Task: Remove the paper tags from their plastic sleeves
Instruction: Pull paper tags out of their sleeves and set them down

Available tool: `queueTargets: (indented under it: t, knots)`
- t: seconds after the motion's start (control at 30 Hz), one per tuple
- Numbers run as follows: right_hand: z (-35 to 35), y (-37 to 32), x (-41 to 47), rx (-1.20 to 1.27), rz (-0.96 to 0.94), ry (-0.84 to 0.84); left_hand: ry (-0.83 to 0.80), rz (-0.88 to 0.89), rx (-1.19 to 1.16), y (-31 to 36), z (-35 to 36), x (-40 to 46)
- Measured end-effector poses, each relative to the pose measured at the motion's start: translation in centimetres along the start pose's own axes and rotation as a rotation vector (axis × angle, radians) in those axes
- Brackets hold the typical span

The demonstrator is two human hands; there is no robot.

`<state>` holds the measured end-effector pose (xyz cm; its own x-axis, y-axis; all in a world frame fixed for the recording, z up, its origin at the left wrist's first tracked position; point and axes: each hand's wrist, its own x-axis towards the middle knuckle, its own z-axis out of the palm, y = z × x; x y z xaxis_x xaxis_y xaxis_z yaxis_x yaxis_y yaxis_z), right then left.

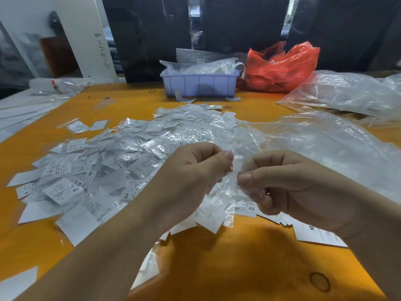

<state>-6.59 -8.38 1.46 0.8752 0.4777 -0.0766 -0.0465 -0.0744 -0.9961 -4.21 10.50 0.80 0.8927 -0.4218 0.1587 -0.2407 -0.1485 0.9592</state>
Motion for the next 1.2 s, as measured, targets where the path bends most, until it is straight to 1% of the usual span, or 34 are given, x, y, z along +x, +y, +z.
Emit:
queueTargets:
  t: [0.2, 0.27, 0.33, 0.43, 0.53, 0.7, 0.93, 1.2]
  knots:
    - [-0.6, -0.2, 0.1, 0.137, -0.115, 0.220, 0.077, 0.015, -0.035, -0.2, -0.2, -0.1]
    - [-0.8, -0.3, 0.1, 0.182, -0.142, 0.283, 0.035, 0.034, -0.049, -0.4, 0.0, -0.2]
    - [-0.8, -0.3, 0.2, 0.230, -0.164, 0.339, -0.043, 0.064, -0.066, -0.4, 0.2, -0.3]
    - [-0.6, -0.2, 0.3, 0.253, -0.180, 0.393, -0.129, 0.108, -0.089, -0.3, 0.7, -0.6]
    - [-0.3, 0.0, 0.4, 0.236, -0.176, 0.394, -0.151, 0.116, -0.059, -0.1, 0.9, -0.7]
    - [0.1, 0.5, 0.5, 0.165, -0.168, 0.380, -0.176, 0.077, -0.054, 0.0, 1.0, -0.6]
    - [0.1, 0.1, 0.3, 0.160, -0.157, 0.354, -0.135, 0.028, -0.045, -0.1, 0.7, -0.5]
    - [-0.3, 0.0, 0.1, 0.048, -0.157, 0.309, -0.106, -0.001, -0.059, -0.1, 0.5, -0.3]
